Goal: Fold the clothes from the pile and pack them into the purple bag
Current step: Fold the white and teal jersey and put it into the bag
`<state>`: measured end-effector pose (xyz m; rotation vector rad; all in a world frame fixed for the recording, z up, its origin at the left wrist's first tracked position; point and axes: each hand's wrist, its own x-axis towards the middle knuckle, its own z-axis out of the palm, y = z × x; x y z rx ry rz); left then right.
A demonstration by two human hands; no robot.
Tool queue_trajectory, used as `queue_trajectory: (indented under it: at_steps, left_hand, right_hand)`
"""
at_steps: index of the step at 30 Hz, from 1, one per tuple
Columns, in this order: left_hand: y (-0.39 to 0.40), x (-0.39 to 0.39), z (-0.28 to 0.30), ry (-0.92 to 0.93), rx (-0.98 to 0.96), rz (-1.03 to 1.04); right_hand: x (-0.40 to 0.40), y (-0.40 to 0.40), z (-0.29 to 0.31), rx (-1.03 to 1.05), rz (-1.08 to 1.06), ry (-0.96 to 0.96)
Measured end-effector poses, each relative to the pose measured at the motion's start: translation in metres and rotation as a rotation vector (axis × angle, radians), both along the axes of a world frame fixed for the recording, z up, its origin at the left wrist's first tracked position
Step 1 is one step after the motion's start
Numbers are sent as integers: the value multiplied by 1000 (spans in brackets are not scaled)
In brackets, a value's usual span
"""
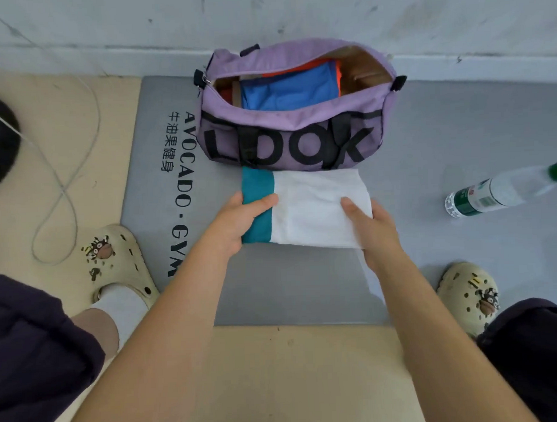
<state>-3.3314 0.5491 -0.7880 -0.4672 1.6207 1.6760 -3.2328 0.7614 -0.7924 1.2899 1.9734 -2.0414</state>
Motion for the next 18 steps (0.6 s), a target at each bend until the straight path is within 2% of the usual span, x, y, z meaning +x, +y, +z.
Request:
queue_trajectory:
  at_steps: [2, 4, 6, 10, 12, 15, 18]
  left_hand:
    - [9, -33, 24, 153, 72, 80]
    - [16, -66, 41, 224, 113, 131]
    - [23, -95, 47, 218, 64, 137]
    - [37, -138, 45, 92, -91, 77]
    - [42, -156, 42, 99, -107, 70]
    - [46, -182, 35, 282, -61, 145]
    - [49, -197, 21, 423, -188, 94]
  right_hand:
    - [-39, 9, 25, 33, 11, 111]
    - [-77, 19, 44, 49, 19, 189]
    - [-112, 26, 54, 56, 28, 183]
    - [-160, 32, 56, 50, 33, 49]
    - [-178, 36, 53, 33, 42, 40]
    - [-203, 45, 49, 43, 109, 104]
    - [-222, 52, 39, 139, 164, 30]
